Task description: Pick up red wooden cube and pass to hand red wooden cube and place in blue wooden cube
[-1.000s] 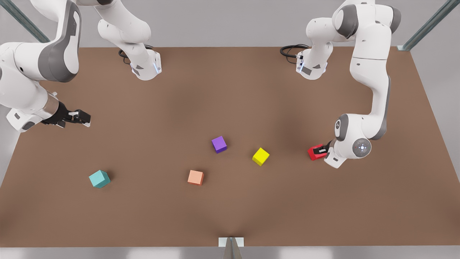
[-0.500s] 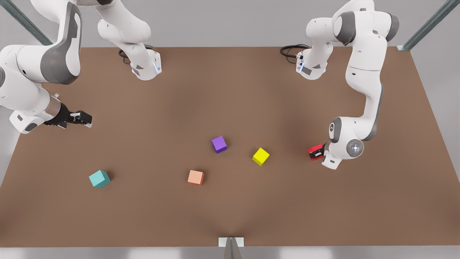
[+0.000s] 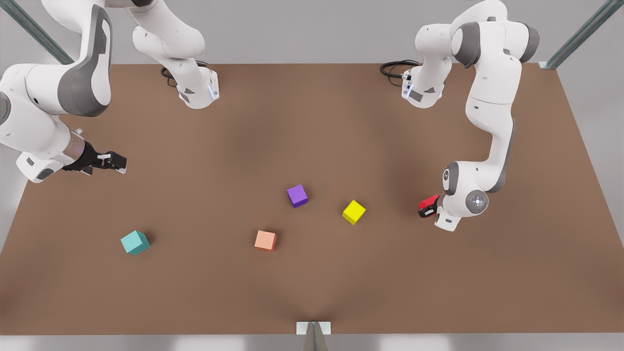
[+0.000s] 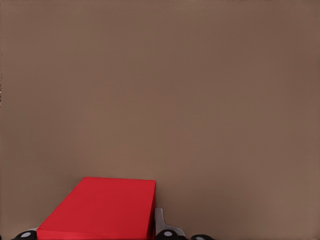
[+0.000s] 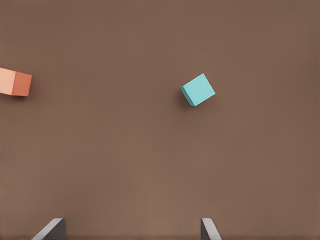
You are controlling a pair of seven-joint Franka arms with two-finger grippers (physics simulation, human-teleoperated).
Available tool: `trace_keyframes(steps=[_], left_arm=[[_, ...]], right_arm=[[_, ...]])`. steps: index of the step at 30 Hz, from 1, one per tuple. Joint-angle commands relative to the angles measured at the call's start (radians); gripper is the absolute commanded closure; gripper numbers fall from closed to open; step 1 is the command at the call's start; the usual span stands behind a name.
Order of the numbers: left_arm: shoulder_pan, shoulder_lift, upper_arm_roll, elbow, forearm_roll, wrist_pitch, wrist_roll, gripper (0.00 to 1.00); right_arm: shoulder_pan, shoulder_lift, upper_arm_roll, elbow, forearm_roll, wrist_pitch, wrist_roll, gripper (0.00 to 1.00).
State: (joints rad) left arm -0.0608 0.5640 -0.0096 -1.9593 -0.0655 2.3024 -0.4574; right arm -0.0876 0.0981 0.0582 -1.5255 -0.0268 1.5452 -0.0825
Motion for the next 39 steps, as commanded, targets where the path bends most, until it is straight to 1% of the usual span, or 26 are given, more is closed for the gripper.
trace_keyframes(steps=[1, 3, 5, 6, 7, 10, 12, 13, 14, 15, 16, 17, 18, 20, 22, 23, 24, 25, 27, 28, 31, 32, 34, 36, 39], left_arm=[[0.001, -0.003, -0.003, 0.002, -0.007, 0.017, -0.024, 0.30], [0.004, -0.021, -0.038, 0.008, -0.007, 0.017, -0.024, 0.31], [0.019, -0.033, -0.096, 0.045, -0.007, 0.017, -0.024, 0.34], [0.019, -0.032, -0.104, 0.063, -0.008, 0.014, -0.024, 0.34], [0.019, -0.019, -0.159, 0.128, -0.045, -0.029, -0.026, 0.34], [0.019, 0.039, -0.256, 0.496, -0.329, -0.455, -0.026, 0.34], [0.018, 0.047, -0.363, 0.568, -0.454, -0.488, -0.026, 0.34], [0.018, 0.079, -0.398, 0.617, -0.491, -0.488, -0.023, 0.34], [0.018, 0.139, -0.443, 0.697, -0.493, -0.489, 0.009, 0.34], [0.013, 0.158, -0.464, 0.711, -0.494, -0.480, 0.080, 0.34], [0.009, 0.209, -0.512, 0.757, -0.504, -0.436, 0.091, 0.34], [0.010, 0.224, -0.546, 0.767, -0.505, -0.380, 0.166, 0.34], [0.010, 0.247, -0.556, 0.778, -0.596, -0.344, 0.253, 0.34], [0.009, 0.287, -0.586, 0.801, -0.682, -0.273, 0.548, 0.34], [0.009, 0.318, -0.596, 0.803, -0.787, -0.258, 0.663, 0.34], [0.010, 0.341, -0.596, 0.806, -0.856, -0.255, 0.787, 0.34], [0.010, 0.359, -0.596, 0.806, -0.912, -0.244, 0.899, 0.34], [0.009, 0.381, -0.601, 0.842, -0.918, -0.242, 0.902, 0.34], [0.006, 0.422, -0.616, 0.879, -0.948, -0.239, 1.000, 0.34], [-0.005, 0.424, -0.616, 0.879, -0.978, -0.218, 1.075, 0.34], [-0.011, 0.424, -0.616, 0.876, -0.978, -0.218, 1.166, 0.34], [-0.011, 0.424, -0.616, 0.875, -0.975, -0.221, 1.200, 0.34], [-0.014, 0.425, -0.616, 0.870, -0.973, -0.219, 1.223, 0.34], [-0.017, 0.430, -0.618, 0.869, -1.002, -0.221, 1.235, 0.34], [-0.019, 0.432, -0.618, 0.867, -1.045, -0.219, 1.275, 0.34]], right_arm=[[0.000, -0.001, 0.000, -0.001, 0.001, 0.001, -0.002, 0.00], [0.000, -0.001, 0.000, -0.001, 0.001, 0.001, -0.002, 0.00], [0.000, -0.001, 0.000, -0.001, 0.001, 0.001, -0.002, 0.00], [0.000, -0.001, 0.002, 0.002, 0.007, 0.001, 0.000, 0.00], [0.003, -0.008, 0.003, 0.010, 0.018, 0.000, 0.001, 0.00], [0.000, -0.017, 0.000, 0.007, 0.053, -0.037, 0.049, 0.00], [-0.024, -0.014, -0.023, 0.001, 0.105, -0.060, 0.026, 0.00], [-0.053, 0.002, -0.047, 0.001, 0.200, -0.069, -0.098, 0.00], [-0.064, 0.051, -0.054, 0.016, 0.266, -0.060, -0.299, 0.00], [-0.064, 0.089, -0.055, 0.021, 0.398, -0.071, -0.336, 0.00], [-0.058, 0.132, -0.049, 0.022, 0.467, -0.069, -0.342, 0.00], [-0.058, 0.198, -0.047, 0.025, 0.559, -0.066, -0.417, 0.00], [-0.057, 0.270, -0.043, 0.031, 0.683, -0.068, -0.562, 0.00], [-0.032, 0.336, -0.040, 0.030, 0.886, -0.069, -0.767, 0.00], [0.015, 0.452, -0.020, 0.062, 1.077, -0.065, -0.970, 0.00], [0.049, 0.468, -0.012, 0.073, 1.136, -0.059, -0.997, 0.00], [0.069, 0.469, -0.014, 0.088, 1.173, -0.051, -1.092, 0.00], [0.074, 0.485, -0.012, 0.099, 1.196, -0.048, -1.108, 0.00], [0.112, 0.497, -0.014, 0.102, 1.206, -0.007, -1.287, 0.00], [0.134, 0.502, -0.014, 0.102, 1.211, 0.035, -1.387, 0.00], [0.186, 0.522, -0.014, 0.102, 1.254, 0.134, -1.700, 0.00], [0.192, 0.532, -0.012, 0.103, 1.255, 0.156, -1.728, 0.00], [0.209, 0.551, -0.012, 0.105, 1.306, 0.230, -1.878, 0.00], [0.247, 0.560, -0.012, 0.103, 1.413, 0.326, -2.014, 0.00], [0.261, 0.568, -0.012, 0.100, 1.470, 0.362, -2.064, 0.00]])
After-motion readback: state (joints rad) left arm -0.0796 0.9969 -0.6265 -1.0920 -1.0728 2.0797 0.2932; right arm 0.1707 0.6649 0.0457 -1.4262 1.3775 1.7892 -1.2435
